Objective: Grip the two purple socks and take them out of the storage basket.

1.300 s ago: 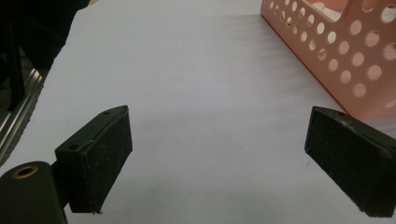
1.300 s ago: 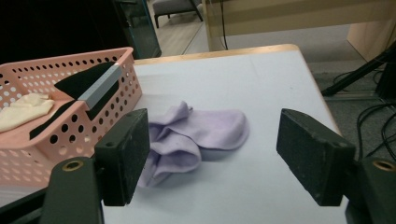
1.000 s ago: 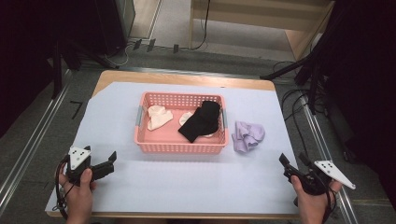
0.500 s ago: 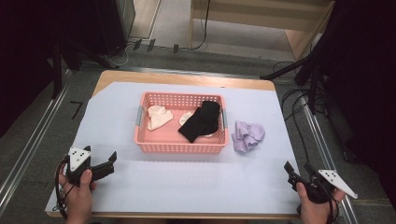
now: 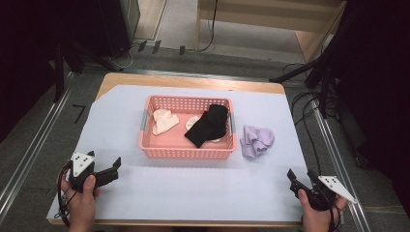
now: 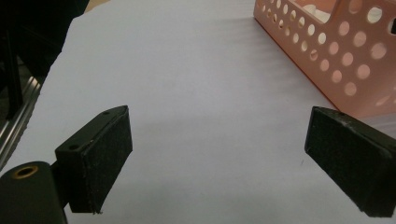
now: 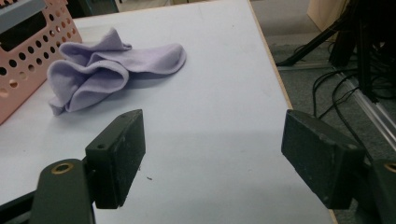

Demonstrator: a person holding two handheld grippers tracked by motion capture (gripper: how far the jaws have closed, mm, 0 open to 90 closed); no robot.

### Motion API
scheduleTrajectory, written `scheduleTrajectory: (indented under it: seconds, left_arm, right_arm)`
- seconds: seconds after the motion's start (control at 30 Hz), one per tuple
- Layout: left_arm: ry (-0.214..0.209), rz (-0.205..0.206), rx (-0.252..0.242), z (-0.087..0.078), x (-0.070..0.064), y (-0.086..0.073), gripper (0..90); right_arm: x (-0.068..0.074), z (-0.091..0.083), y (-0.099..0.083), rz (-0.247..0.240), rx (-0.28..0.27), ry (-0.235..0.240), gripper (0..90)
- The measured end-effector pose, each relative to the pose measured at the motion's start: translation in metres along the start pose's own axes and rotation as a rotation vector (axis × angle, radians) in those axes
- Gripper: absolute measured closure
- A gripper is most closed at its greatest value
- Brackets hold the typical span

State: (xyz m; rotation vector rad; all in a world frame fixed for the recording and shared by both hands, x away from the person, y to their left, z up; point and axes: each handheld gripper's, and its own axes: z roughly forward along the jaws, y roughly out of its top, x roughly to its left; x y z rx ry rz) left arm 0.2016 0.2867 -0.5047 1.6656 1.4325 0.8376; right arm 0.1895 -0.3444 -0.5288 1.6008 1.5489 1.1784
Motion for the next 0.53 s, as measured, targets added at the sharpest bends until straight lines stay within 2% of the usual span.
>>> scheduleTrajectory:
  seconds: [0.03, 0.07, 0.13, 0.53]
  left_arm:
    - [0.001, 0.001, -0.002, 0.0, -0.0001, 0.0, 8.3]
    - [0.0, 0.001, 0.0, -0.0001, -0.0001, 0.0, 8.3]
    - [0.001, 0.003, 0.0, 0.0001, -0.0002, 0.0, 8.3]
    - [-0.002, 0.001, 0.004, 0.0002, 0.0, 0.0001, 8.3]
  right_arm:
    - [0.0, 0.0, -0.0001, -0.015, 0.003, 0.002, 21.6]
    - [0.0021, 0.0001, -0.0003, 0.0, 0.008, 0.001, 21.2]
    - [0.0022, 0.0007, -0.0004, -0.01, 0.007, 0.0, 21.1]
    - [0.0002, 0.0005, -0.0009, 0.023, 0.015, -0.003, 20.8]
